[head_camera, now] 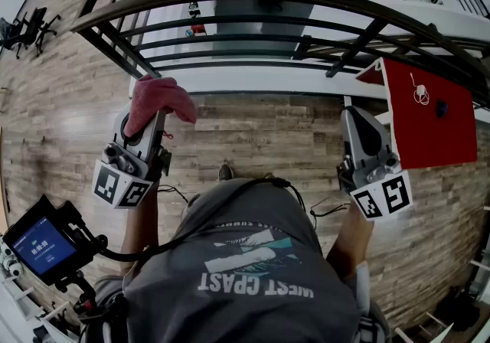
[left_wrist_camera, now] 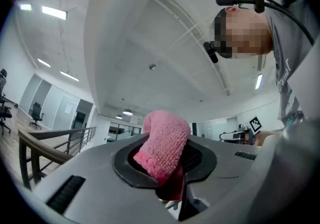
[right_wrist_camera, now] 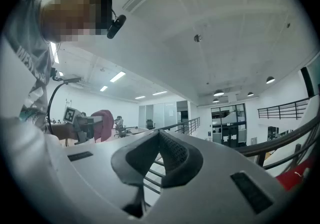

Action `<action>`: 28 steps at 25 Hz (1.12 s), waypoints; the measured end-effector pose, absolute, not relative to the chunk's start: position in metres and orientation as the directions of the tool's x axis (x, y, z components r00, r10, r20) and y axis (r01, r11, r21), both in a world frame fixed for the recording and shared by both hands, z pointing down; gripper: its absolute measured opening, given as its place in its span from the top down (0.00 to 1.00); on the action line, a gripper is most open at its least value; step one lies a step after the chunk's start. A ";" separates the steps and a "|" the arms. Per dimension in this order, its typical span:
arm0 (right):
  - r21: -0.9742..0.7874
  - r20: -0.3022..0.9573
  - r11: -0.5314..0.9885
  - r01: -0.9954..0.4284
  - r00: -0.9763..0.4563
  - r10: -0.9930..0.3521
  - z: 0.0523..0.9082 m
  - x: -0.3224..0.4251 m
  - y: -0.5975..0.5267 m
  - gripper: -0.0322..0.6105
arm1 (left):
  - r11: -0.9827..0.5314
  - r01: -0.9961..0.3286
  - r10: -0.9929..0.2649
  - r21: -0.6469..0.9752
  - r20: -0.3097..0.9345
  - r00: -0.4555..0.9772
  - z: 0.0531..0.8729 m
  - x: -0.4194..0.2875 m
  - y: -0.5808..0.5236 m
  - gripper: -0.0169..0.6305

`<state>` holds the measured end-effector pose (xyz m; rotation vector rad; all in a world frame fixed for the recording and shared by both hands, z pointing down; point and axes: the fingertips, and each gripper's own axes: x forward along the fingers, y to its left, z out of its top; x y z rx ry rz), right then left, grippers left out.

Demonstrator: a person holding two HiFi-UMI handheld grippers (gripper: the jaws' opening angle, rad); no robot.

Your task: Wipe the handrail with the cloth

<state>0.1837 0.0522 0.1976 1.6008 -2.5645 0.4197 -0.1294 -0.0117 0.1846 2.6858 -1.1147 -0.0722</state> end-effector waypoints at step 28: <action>-0.246 0.293 0.335 -0.910 -0.399 -0.869 0.263 0.192 0.033 0.94 | -0.432 -0.901 -0.873 0.039 0.232 0.429 0.286 -0.269 -0.112 0.84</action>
